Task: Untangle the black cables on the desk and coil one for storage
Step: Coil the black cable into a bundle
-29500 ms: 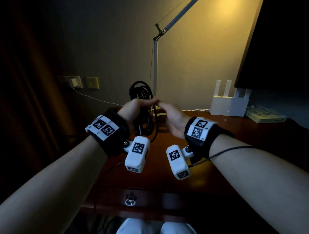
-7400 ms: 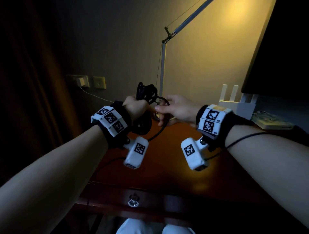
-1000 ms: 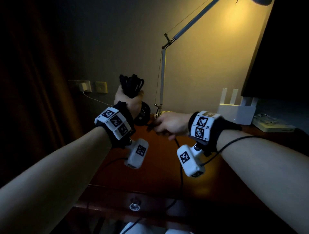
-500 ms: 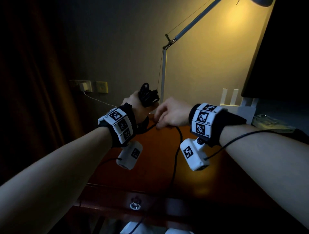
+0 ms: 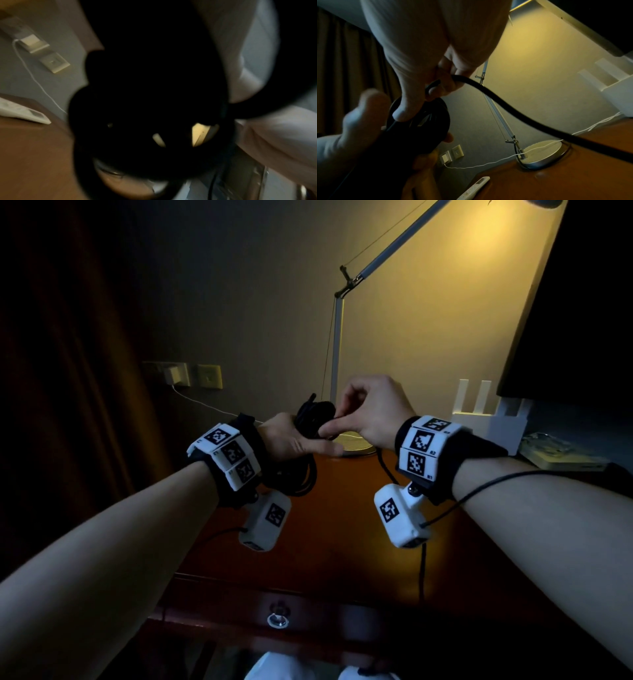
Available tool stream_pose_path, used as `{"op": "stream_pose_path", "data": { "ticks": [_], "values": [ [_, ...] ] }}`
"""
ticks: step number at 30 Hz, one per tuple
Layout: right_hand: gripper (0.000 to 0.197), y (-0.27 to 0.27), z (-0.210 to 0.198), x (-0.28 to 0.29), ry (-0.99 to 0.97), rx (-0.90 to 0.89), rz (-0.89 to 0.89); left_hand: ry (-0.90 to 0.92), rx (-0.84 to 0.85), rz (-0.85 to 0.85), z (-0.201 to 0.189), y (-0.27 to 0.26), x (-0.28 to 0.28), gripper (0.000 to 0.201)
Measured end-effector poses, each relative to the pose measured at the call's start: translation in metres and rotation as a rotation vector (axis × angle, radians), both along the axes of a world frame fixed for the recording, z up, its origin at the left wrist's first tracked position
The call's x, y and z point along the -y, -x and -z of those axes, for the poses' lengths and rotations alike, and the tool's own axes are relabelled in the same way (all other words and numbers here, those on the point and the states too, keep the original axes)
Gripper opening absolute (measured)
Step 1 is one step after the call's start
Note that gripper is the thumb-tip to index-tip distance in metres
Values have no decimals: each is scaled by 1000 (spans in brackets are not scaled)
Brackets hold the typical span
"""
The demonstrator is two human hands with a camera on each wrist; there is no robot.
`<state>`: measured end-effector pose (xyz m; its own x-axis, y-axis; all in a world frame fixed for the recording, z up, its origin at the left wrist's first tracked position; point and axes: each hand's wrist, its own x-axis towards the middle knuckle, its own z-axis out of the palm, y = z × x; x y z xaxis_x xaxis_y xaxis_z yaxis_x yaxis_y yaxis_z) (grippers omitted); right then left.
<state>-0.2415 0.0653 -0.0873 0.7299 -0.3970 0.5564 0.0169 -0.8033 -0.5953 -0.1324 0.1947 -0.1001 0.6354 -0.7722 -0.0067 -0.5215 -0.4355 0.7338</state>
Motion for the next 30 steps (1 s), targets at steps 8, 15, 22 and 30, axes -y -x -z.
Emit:
{"op": "stream_pose_path", "data": {
  "ticks": [8, 15, 22, 30],
  "values": [
    [20, -12, 14, 20, -66, -93, -38, 82, -28, -260, 1, -3, 9, 54],
    [17, -13, 29, 25, -123, -200, -36, 183, -93, -391, -1, -9, 8, 44],
    [22, -14, 32, 22, -106, -268, 2, 284, -312, -236, -7, 0, 4, 14],
    [18, -17, 27, 20, -182, 65, 67, 161, -325, -122, 3, 4, 4, 11]
  ]
}}
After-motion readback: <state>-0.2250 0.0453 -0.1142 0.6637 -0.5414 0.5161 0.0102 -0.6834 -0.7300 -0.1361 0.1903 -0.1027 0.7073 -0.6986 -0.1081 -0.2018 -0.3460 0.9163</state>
